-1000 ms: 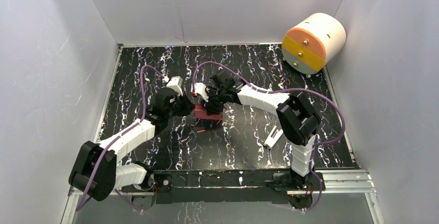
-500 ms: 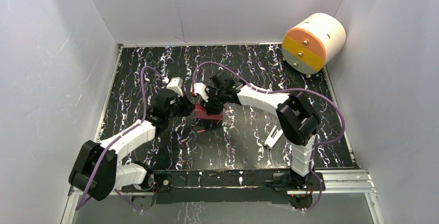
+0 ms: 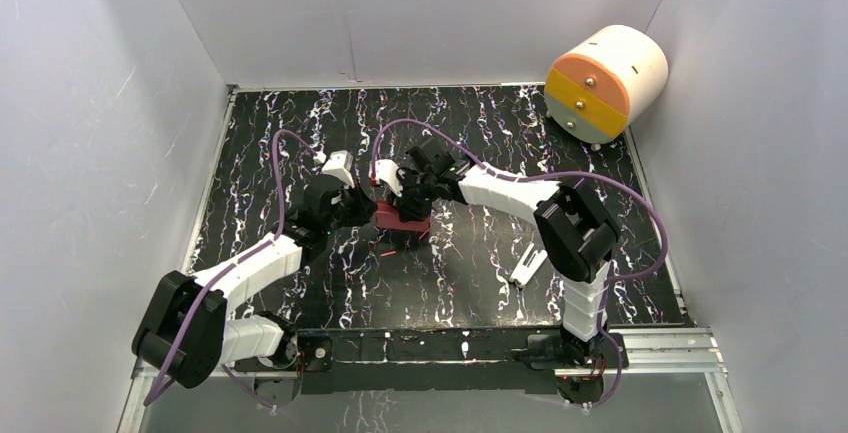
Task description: Fold the paper box
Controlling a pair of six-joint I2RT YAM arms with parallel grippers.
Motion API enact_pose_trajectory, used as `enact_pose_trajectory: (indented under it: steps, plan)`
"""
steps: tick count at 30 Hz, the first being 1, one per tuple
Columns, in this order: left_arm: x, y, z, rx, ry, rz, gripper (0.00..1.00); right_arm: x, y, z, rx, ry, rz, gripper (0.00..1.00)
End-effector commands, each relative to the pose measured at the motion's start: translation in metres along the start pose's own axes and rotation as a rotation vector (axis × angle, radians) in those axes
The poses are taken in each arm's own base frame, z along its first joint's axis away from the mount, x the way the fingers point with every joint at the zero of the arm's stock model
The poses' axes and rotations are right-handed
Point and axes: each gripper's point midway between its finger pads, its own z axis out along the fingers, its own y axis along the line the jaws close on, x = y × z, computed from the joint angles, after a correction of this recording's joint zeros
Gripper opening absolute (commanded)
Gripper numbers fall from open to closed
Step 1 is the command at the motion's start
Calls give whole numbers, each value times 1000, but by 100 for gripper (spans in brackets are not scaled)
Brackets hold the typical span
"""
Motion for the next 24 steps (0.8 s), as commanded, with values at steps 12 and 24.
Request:
enact_pose_trajectory:
  steps: [12, 24]
  plan:
    - [31, 28, -2, -122, 88, 11, 0, -51, -16, -45, 155, -142, 14, 59]
    - [30, 25, -2, -121, 96, 22, 0, -51, -27, -84, 311, -165, 108, 77]
